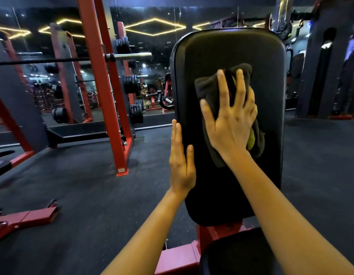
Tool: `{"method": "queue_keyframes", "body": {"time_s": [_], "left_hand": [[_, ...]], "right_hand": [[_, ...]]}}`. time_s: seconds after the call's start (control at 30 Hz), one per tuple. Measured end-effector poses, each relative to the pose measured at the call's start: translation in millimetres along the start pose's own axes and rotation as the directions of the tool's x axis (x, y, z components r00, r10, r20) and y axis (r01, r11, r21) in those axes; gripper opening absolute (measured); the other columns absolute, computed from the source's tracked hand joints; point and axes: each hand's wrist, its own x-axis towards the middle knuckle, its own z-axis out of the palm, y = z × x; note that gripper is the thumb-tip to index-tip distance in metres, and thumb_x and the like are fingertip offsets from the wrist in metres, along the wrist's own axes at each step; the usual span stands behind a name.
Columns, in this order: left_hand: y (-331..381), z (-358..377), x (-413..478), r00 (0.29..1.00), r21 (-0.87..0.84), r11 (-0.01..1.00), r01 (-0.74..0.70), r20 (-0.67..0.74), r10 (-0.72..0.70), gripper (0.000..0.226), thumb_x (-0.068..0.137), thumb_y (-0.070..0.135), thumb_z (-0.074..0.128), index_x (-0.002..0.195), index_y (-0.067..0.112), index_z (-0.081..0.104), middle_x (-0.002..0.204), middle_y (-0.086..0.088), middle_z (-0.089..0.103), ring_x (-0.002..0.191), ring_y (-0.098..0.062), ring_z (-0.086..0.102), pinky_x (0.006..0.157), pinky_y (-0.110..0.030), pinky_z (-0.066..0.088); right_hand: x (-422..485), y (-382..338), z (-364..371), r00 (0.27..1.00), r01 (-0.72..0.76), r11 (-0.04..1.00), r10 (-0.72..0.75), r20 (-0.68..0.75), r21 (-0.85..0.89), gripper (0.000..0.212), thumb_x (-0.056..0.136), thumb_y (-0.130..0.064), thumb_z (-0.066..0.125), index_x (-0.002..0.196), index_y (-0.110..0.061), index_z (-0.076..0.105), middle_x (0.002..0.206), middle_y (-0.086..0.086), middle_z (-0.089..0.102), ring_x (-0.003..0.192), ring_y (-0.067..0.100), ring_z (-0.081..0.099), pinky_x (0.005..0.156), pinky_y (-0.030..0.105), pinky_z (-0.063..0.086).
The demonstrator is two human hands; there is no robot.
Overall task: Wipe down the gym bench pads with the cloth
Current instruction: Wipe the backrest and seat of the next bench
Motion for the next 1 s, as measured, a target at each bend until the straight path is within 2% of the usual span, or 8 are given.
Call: {"method": "queue_keyframes", "body": {"time_s": [0.13, 0.37, 0.53, 0.7, 0.77, 0.87, 0.93, 1.0], "left_hand": [[-9, -3, -16, 0.999, -0.028, 0.999, 0.018, 0.028, -0.017, 0.053, 0.098, 0.011, 0.036, 0.146, 0.005, 0.013, 0.155, -0.01, 0.015, 0.146, -0.018, 0.014, 0.117, -0.031, 0.019], [-22, -14, -54, 0.991, -0.079, 0.995, 0.068, 0.117, -0.058, 0.055, 0.098, 0.011, 0.036, 0.147, 0.014, 0.011, 0.155, -0.005, 0.013, 0.145, -0.022, 0.016, 0.117, -0.034, 0.021], [-27, -20, -94, 0.973, -0.113, 0.982, 0.15, 0.195, -0.126, 0.057, 0.096, 0.005, 0.038, 0.147, 0.007, 0.01, 0.155, -0.012, 0.013, 0.145, -0.019, 0.016, 0.116, -0.029, 0.02], [-27, -23, -131, 0.937, -0.141, 0.945, 0.296, 0.233, -0.259, 0.058, 0.097, 0.014, 0.038, 0.149, 0.014, 0.013, 0.155, -0.01, 0.019, 0.143, -0.016, 0.023, 0.114, -0.03, 0.027], [-26, -26, -144, 0.922, -0.152, 0.927, 0.344, 0.239, -0.304, 0.057, 0.094, 0.015, 0.039, 0.147, 0.008, 0.017, 0.153, -0.005, 0.025, 0.141, -0.012, 0.027, 0.113, -0.031, 0.029], [-20, -29, -156, 0.91, -0.215, 0.894, 0.394, 0.232, -0.345, 0.061, 0.087, 0.017, 0.039, 0.145, 0.003, 0.023, 0.152, -0.01, 0.027, 0.142, -0.018, 0.026, 0.115, -0.044, 0.026], [-14, -29, -155, 0.921, -0.256, 0.892, 0.373, 0.215, -0.324, 0.062, 0.087, 0.018, 0.037, 0.145, 0.006, 0.022, 0.154, -0.012, 0.023, 0.144, -0.022, 0.022, 0.116, -0.049, 0.021], [-7, -27, -149, 0.923, -0.27, 0.887, 0.373, 0.207, -0.325, 0.058, 0.091, 0.026, 0.036, 0.145, 0.013, 0.019, 0.155, -0.01, 0.02, 0.145, -0.022, 0.019, 0.117, -0.05, 0.019]], "right_hand": [[-10, -8, 0, 0.994, 0.105, 0.994, -0.105, 0.03, 0.012, 0.06, 0.095, -0.062, 0.014, 0.148, -0.036, 0.027, 0.158, 0.008, 0.024, 0.134, 0.043, 0.029, 0.103, 0.061, 0.028], [-67, -8, 9, 0.976, 0.217, 0.975, -0.216, 0.036, -0.045, 0.047, 0.099, -0.053, 0.031, 0.144, -0.039, 0.027, 0.153, 0.002, 0.018, 0.131, 0.04, 0.029, 0.101, 0.056, 0.03], [-116, 2, 12, 0.972, 0.225, 0.972, -0.219, 0.083, -0.062, 0.046, 0.099, -0.052, 0.031, 0.143, -0.038, 0.028, 0.151, 0.004, 0.017, 0.13, 0.039, 0.029, 0.101, 0.056, 0.032], [-172, 24, 15, 0.962, 0.25, 0.965, -0.237, 0.133, -0.085, 0.05, 0.098, -0.052, 0.037, 0.143, -0.033, 0.028, 0.149, 0.009, 0.019, 0.13, 0.039, 0.029, 0.1, 0.057, 0.035], [-186, 36, 14, 0.936, 0.33, 0.94, -0.315, 0.155, -0.084, 0.053, 0.097, -0.053, 0.039, 0.145, -0.032, 0.025, 0.148, 0.011, 0.02, 0.131, 0.04, 0.028, 0.1, 0.057, 0.036], [-191, 69, 6, 0.836, 0.526, 0.849, -0.502, 0.223, -0.06, 0.058, 0.096, -0.054, 0.041, 0.146, -0.033, 0.018, 0.147, 0.01, 0.022, 0.131, 0.038, 0.028, 0.1, 0.055, 0.037], [-181, 85, 0, 0.906, 0.389, 0.919, -0.369, 0.207, -0.067, 0.06, 0.094, -0.049, 0.045, 0.145, -0.032, 0.019, 0.147, 0.011, 0.021, 0.129, 0.037, 0.03, 0.099, 0.054, 0.038], [-163, 78, -2, 0.992, -0.056, 0.997, 0.062, 0.106, -0.058, 0.062, 0.092, -0.044, 0.046, 0.145, -0.027, 0.019, 0.15, 0.017, 0.021, 0.129, 0.039, 0.031, 0.1, 0.056, 0.036]]}}
